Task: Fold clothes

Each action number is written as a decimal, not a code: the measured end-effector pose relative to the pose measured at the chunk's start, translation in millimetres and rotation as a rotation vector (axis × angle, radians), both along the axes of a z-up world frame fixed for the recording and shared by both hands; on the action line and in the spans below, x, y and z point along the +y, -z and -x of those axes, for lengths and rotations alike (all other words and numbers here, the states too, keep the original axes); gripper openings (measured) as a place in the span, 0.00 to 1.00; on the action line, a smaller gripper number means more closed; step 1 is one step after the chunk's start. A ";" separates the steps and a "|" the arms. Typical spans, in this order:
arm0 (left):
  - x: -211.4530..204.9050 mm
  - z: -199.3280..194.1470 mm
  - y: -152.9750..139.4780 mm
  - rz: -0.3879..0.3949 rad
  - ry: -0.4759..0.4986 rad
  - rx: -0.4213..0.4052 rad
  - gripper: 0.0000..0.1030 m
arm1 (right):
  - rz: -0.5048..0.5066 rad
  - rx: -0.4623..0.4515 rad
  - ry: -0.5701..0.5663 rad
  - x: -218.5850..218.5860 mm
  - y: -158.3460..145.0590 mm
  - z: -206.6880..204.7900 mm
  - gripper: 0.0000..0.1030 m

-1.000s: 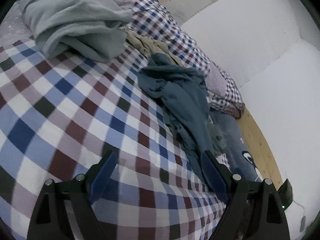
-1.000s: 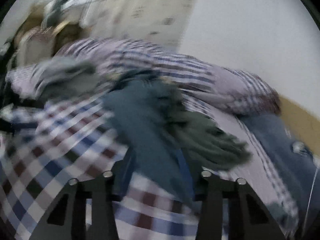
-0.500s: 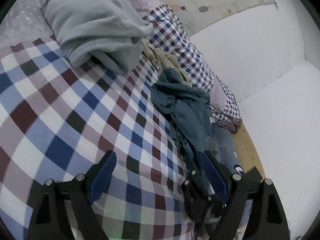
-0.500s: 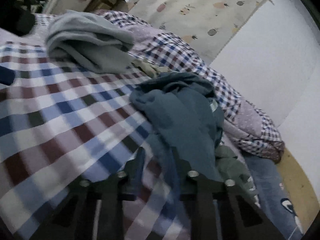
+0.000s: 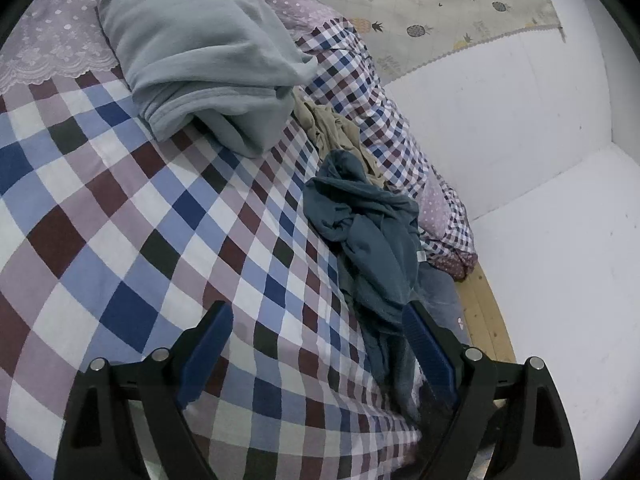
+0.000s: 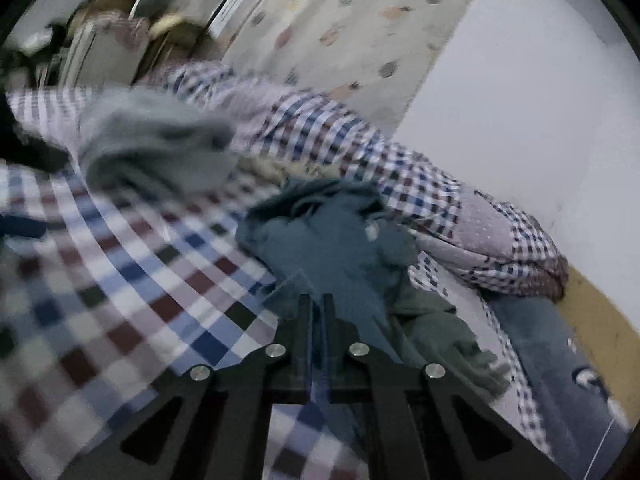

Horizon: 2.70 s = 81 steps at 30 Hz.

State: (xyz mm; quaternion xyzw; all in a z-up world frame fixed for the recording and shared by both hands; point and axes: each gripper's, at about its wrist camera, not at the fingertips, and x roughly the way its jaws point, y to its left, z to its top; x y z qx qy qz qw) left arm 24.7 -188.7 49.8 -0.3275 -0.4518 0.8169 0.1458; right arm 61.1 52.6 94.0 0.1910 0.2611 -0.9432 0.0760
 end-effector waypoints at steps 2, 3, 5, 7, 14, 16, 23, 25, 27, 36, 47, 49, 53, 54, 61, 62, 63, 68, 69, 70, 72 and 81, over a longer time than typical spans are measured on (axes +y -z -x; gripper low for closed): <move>2.0 0.2 -0.3 0.000 0.006 0.003 0.87 | 0.044 0.042 0.005 10.6 -27.1 -20.5 0.00; 4.3 0.5 -1.0 0.004 0.010 0.006 0.87 | 0.062 0.069 0.006 15.4 -41.6 -30.8 0.00; 8.8 1.6 -1.8 0.013 0.021 0.011 0.87 | 0.099 0.121 0.009 25.1 -70.8 -51.5 0.00; 15.2 2.6 -1.8 0.031 0.035 0.010 0.87 | 0.174 0.095 -0.019 38.0 -90.6 -62.7 0.00; 28.4 0.7 -0.5 0.064 0.050 0.005 0.87 | 0.017 -0.032 -0.104 15.6 -22.6 -50.0 0.47; 28.7 1.2 -0.4 0.055 0.052 0.003 0.87 | -0.072 -0.081 -0.134 0.5 5.3 -42.3 0.47; 24.2 6.7 2.4 0.011 0.049 -0.008 0.87 | -0.398 -0.068 -0.212 -40.2 59.4 -19.7 0.50; 21.8 8.0 3.2 -0.008 0.047 -0.011 0.87 | -0.456 -0.075 -0.239 -47.9 71.5 -10.3 0.50; 18.1 8.4 4.2 -0.035 0.047 -0.013 0.87 | -0.489 -0.080 -0.278 -50.4 77.7 -2.7 0.49; 4.0 6.4 6.3 -0.111 0.037 -0.022 0.87 | -0.378 -0.145 -0.161 -44.8 80.2 44.6 0.03; 9.9 8.7 10.9 -0.210 0.100 -0.013 0.87 | 0.054 0.071 -0.125 5.0 -56.8 -42.9 0.03; 13.4 9.5 11.0 -0.205 0.106 -0.013 0.87 | 0.099 0.127 -0.121 14.3 -84.6 -63.6 0.03; 20.3 11.2 10.9 -0.201 0.117 -0.009 0.87 | 0.184 0.246 -0.102 34.0 -135.7 -108.6 0.03; 21.7 11.6 11.1 -0.199 0.118 -0.009 0.87 | 0.204 0.276 -0.093 39.0 -145.7 -119.0 0.03; 41.2 15.6 8.8 -0.158 0.143 -0.003 0.87 | 0.349 0.516 0.046 102.4 -202.8 -192.9 0.03; 45.0 16.7 8.2 -0.149 0.149 -0.001 0.87 | 0.369 0.554 0.091 115.2 -206.8 -200.0 0.03; 50.3 18.2 7.4 -0.132 0.158 0.003 0.87 | 0.389 0.592 0.147 129.6 -210.0 -206.2 0.03; 84.4 22.7 2.9 0.038 0.226 0.020 0.87 | 0.508 0.487 0.410 218.1 -190.8 -183.1 0.03; 94.2 21.4 0.9 0.083 0.250 0.030 0.87 | 0.538 0.409 0.459 240.2 -174.1 -171.0 0.03; 104.1 19.9 -0.4 0.125 0.277 0.037 0.87 | 0.552 0.352 0.502 255.5 -157.5 -162.4 0.03; 125.8 15.8 -3.4 0.227 0.340 0.055 0.87 | 0.540 0.254 0.551 274.6 -126.6 -151.6 0.03; 178.7 17.0 -18.6 0.569 0.417 0.142 0.87 | 0.491 0.124 0.509 280.2 -89.2 -134.7 0.04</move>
